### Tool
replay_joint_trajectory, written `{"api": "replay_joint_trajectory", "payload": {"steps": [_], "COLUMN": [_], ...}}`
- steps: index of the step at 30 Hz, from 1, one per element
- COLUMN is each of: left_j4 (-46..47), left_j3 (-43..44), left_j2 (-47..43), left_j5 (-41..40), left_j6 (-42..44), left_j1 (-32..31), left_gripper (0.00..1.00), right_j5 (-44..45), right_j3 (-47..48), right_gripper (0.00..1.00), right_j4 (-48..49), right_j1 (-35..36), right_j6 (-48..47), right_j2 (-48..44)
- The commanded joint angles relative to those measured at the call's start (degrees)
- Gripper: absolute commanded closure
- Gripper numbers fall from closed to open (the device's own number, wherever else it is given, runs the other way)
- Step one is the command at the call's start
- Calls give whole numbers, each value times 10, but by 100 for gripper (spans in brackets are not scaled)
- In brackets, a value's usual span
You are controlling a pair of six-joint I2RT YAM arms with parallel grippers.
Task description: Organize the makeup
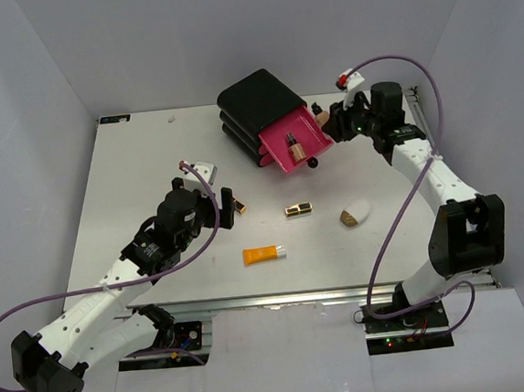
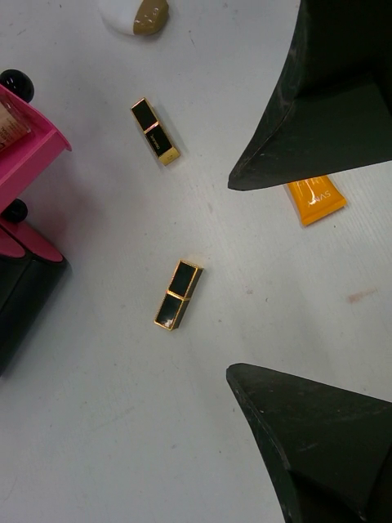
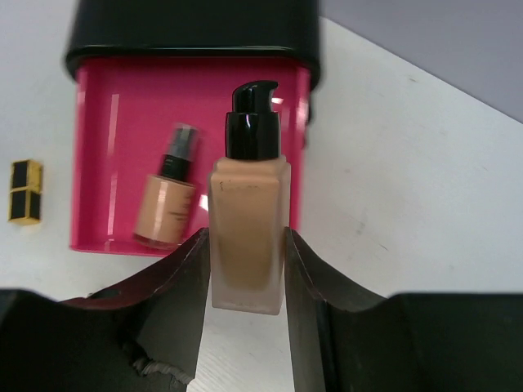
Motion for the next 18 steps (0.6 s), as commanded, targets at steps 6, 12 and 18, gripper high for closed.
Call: {"api": "replay_joint_trajectory", "payload": {"steps": [6, 12, 18], "left_j4": [11, 12, 11], "left_j3": [-8, -7, -7], "left_j2": [-8, -9, -10], "left_j5": [6, 7, 10], "left_j6": [-4, -3, -3], "left_j1": [4, 6, 6], "left_gripper": [2, 2, 2], "right_j5": [-29, -11, -4], "right_j3": [125, 128, 118], "right_gripper": [87, 82, 71], "right_j4": [-18, -23, -26], "right_j1": [58, 61, 62], "right_j6": [-49, -51, -51], "right_j2": [119, 140, 149]}}
